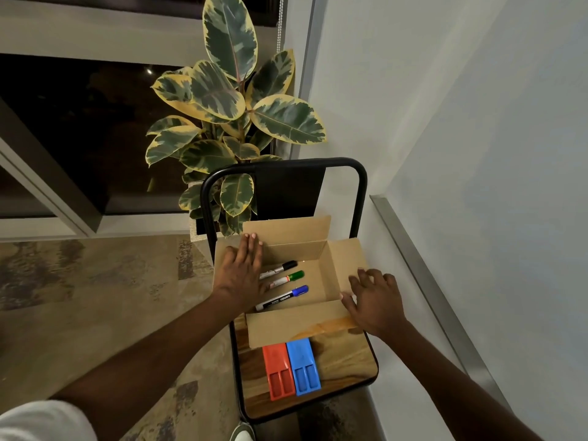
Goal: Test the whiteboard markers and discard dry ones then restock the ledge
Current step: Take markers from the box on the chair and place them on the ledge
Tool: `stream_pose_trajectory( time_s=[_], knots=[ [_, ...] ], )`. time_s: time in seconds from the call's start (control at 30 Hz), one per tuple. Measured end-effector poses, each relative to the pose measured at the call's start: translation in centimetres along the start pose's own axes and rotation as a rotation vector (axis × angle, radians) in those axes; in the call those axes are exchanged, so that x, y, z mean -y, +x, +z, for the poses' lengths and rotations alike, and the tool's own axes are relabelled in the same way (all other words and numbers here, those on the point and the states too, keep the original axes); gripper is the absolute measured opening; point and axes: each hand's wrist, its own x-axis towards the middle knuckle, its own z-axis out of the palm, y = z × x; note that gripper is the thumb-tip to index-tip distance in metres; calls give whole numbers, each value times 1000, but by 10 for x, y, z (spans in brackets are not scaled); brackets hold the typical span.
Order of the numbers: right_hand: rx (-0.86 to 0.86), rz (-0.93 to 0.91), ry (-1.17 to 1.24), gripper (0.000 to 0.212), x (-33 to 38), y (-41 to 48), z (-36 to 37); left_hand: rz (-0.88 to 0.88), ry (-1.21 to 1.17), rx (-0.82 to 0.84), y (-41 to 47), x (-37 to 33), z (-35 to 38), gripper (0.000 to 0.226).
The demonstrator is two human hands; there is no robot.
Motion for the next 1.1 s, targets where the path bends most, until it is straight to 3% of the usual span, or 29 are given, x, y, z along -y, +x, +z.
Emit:
stream_pose_trajectory(
  time_s=[0.23,0.47,0.63,0.73,0.8,0.93,1.1],
  knots=[
    [29,29,117,88,-1,12,5,4,-42,-13,0,4,10,91],
    [-244,-13,157,50,27,36,-22,7,-56,-29,0,-5,-5,83],
    [-30,-165,147,36,66,51,-47,31,-70,28,-5,-27,-7,75],
    [140,-119,141,31,87,57,-43,83,-95,119,-6,-41,-1,70],
    [238,-64,111,39,97,62,-34,96,-141,195,-1,-44,0,71],
    [408,8,140,79,106,72,-13,91,-279,348,15,-44,3,91],
    [487,1,125,94,104,85,15,86,-324,500,34,-51,17,89]
  ],
)
